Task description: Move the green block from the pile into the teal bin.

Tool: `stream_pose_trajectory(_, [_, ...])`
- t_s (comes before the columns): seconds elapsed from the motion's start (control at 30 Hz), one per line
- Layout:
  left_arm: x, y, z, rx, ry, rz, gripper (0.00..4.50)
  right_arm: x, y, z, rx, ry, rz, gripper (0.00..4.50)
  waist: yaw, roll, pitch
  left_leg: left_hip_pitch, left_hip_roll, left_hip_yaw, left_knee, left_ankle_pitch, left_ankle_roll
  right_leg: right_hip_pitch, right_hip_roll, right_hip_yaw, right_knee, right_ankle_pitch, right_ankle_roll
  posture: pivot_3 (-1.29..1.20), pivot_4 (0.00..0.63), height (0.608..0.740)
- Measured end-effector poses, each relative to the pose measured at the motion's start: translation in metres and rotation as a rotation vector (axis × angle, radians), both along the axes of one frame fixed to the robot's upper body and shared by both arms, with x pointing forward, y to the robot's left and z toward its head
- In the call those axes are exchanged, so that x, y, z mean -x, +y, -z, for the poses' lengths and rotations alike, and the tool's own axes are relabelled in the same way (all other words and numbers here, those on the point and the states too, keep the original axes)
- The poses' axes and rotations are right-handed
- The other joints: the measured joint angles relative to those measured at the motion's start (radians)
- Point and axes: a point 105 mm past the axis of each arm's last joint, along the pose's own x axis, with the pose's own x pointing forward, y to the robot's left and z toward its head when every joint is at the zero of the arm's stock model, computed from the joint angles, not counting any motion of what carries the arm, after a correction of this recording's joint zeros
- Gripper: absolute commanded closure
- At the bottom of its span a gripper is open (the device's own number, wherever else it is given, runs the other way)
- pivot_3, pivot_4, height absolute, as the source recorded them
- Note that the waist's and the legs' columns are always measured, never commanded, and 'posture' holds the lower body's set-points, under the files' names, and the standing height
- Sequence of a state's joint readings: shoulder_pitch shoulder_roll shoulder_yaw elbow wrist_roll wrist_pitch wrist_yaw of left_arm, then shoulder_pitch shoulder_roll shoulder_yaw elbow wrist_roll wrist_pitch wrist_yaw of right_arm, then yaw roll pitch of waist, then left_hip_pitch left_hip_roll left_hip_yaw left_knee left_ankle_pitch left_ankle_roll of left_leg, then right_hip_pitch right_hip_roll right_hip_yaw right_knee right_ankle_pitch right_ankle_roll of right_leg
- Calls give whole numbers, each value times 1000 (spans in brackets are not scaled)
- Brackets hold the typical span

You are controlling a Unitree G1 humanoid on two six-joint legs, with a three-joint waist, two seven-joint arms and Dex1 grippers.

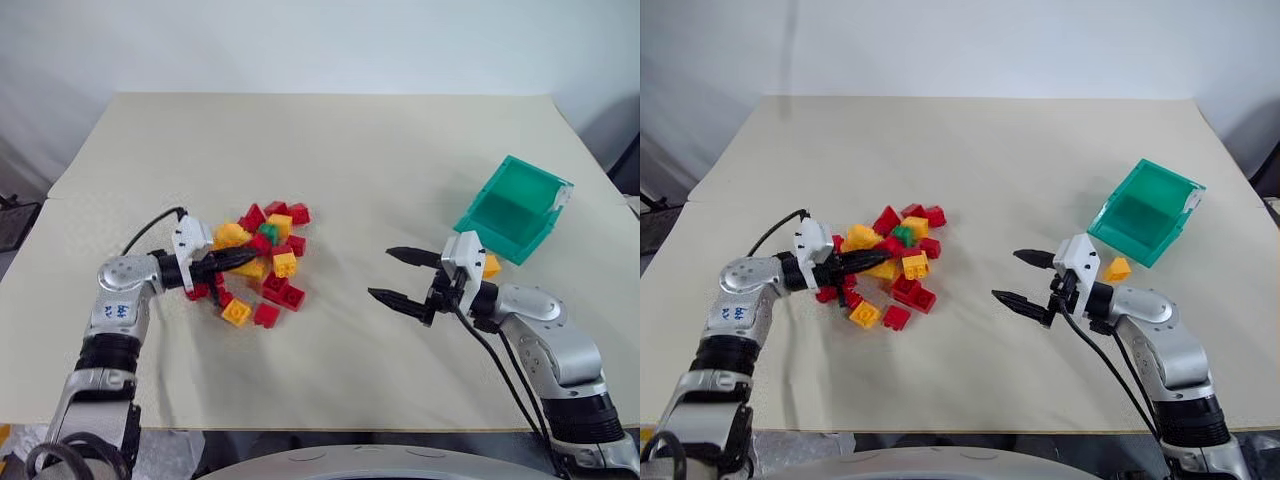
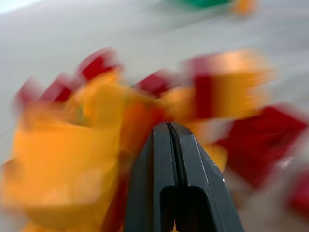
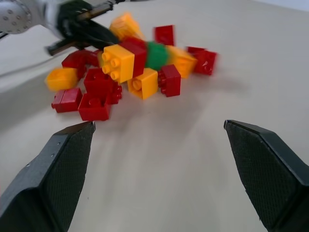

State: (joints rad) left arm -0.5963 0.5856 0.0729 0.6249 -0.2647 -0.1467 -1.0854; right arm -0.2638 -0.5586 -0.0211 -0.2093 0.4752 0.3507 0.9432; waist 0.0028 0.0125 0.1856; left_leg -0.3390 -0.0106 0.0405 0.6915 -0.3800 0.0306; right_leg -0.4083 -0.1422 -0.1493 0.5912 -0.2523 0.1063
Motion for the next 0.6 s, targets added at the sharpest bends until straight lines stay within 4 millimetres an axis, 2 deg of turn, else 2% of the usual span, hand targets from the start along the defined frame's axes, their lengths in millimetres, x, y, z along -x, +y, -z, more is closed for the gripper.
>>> stream_pose_trajectory(0.1, [-10,10,-3,28,-11,-88,4481,0,-1,1,0,5,8,0,-1,0,0,-1,0,0,1,0,0,0,0,0,0,0,0,0,150,740])
stream_pose_trajectory(0.3, [-10,19,-13,103,-9,-148,4481,0,-2,4,-3,13,25,0,-2,-1,0,-2,1,-1,3,0,0,0,0,0,0,0,1,0,150,740])
stream_pose_trajectory(0.43, [-8,41,-28,153,12,-261,4481,-2,-1,5,-16,14,26,0,-4,-2,1,-2,1,-1,3,0,0,0,0,0,0,0,1,0,150,740])
stream_pose_trajectory(0.53, [5,48,-34,117,87,-270,3864,-3,-3,6,-16,19,31,0,-5,-1,1,-2,1,-1,3,-1,0,-1,0,0,0,0,1,0,150,740])
stream_pose_trajectory(0.6, [15,47,-35,90,124,-260,3281,-5,-2,3,-17,8,29,0,-5,-2,1,-3,1,-2,4,-1,0,-1,0,1,0,0,1,0,150,740])
